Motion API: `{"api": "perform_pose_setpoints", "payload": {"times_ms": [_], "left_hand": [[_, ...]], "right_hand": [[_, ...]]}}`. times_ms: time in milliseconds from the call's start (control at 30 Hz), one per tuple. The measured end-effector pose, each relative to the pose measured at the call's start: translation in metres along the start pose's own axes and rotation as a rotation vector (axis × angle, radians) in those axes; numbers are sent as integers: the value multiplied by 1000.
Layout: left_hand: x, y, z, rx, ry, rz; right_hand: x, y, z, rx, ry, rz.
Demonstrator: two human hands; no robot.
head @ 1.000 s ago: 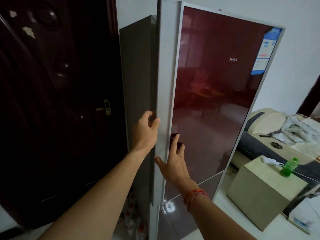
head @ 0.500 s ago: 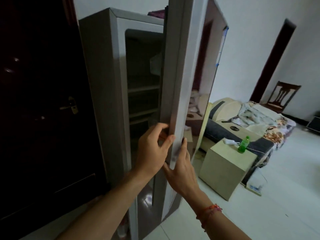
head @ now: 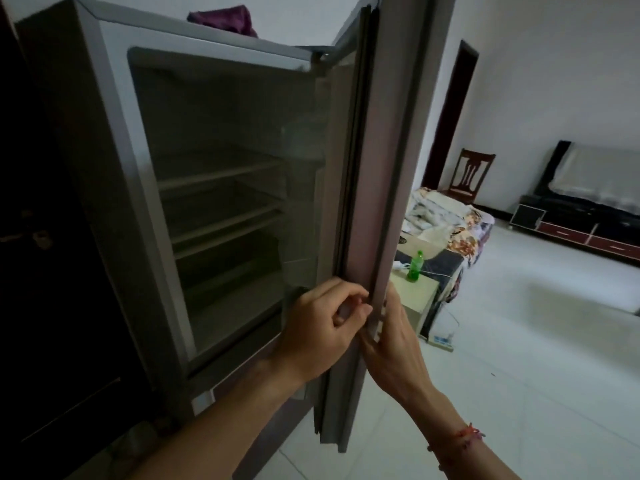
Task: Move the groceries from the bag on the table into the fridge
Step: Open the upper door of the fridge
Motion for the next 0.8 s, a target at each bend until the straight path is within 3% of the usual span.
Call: {"api": "perform_pose_setpoints", "payload": {"times_ms": [133, 400, 467, 633, 800], "left_hand": [[13, -16, -24, -52, -162, -8], [29, -71, -67, -172, -372, 169], [27, -77, -73, -228, -333, 153], [-3, -67, -80, -204, -23, 55], [-53, -65, -94, -304, -33, -124]], "right_hand": [[4, 17, 32, 88, 71, -56], [-4, 49, 85, 124, 172, -195], [-7, 57, 97, 139, 180, -244], [-17, 75, 121, 146, 210, -342], [-33, 93, 138, 144, 250, -423]]}}
Point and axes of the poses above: each hand's wrist, its own x-axis away from the middle knuckle, its own z-axis out of the back of the hand, y = z × x, the point moved 1 cm from there along -x, towards the middle knuckle, and after that the axes turned 2 degrees about y, right-handed, at the moved point
